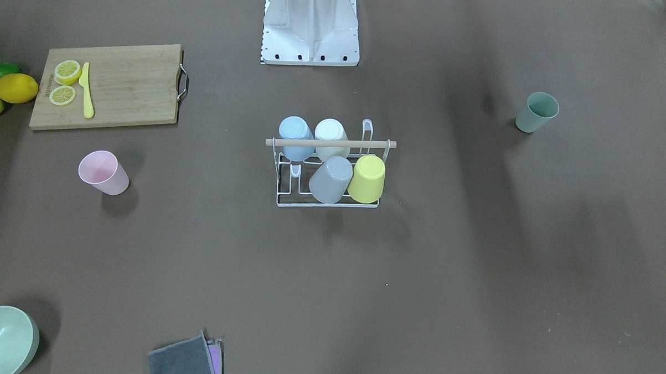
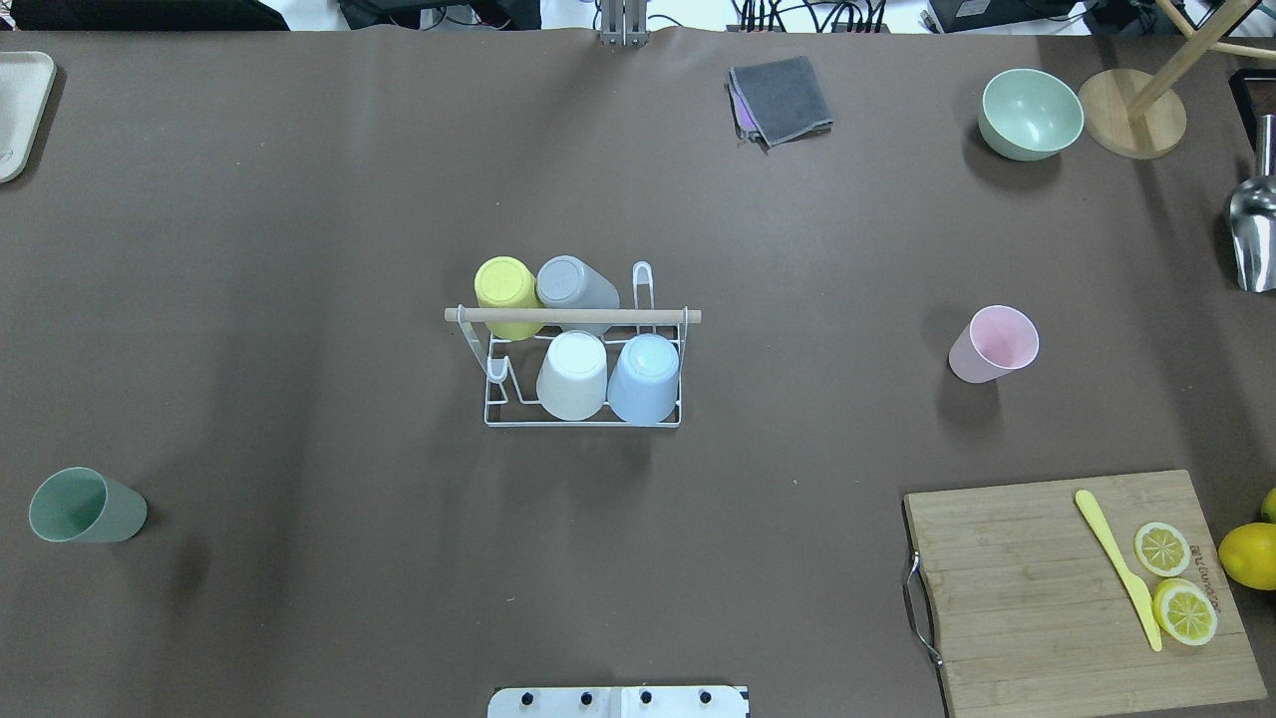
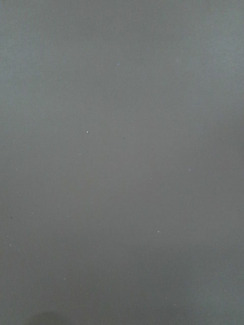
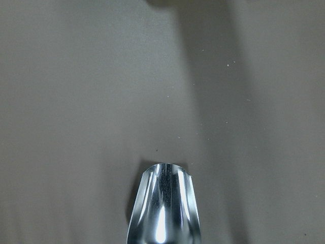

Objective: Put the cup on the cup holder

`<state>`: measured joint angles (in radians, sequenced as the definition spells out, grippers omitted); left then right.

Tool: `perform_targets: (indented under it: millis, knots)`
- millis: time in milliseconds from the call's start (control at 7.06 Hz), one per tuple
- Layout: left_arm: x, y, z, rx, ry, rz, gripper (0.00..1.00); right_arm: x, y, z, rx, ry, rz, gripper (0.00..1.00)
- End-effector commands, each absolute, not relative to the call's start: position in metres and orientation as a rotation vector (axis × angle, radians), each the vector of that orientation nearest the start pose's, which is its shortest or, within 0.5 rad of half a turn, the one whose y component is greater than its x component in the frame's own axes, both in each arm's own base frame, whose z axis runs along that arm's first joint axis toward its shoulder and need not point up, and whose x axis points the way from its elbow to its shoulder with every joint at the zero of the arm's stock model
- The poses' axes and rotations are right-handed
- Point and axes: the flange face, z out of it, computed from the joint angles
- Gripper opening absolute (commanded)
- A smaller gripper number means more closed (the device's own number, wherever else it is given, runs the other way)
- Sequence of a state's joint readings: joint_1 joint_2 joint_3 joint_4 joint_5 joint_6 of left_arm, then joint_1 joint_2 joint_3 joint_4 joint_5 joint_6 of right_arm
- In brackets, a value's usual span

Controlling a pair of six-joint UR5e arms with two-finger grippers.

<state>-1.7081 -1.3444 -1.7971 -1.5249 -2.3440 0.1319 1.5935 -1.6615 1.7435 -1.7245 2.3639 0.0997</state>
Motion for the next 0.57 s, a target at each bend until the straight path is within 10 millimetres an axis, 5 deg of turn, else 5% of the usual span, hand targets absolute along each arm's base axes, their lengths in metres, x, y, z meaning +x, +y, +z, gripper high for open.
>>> perform_targets:
  millis: [0, 425]
  knots:
    - [-0.1166, -0.3784, 0.6536, 0.062, 0.776, -0.020, 0.98, 0.0726, -0.4460, 0.6248, -0.086, -0.791, 0.139, 1.00]
    - [-0.1167, -0.3799, 0.6501, 0.076, 0.776, -0.009, 0.98, 0.0726, -0.4454, 0.6252, -0.086, -0.791, 0.139, 1.00]
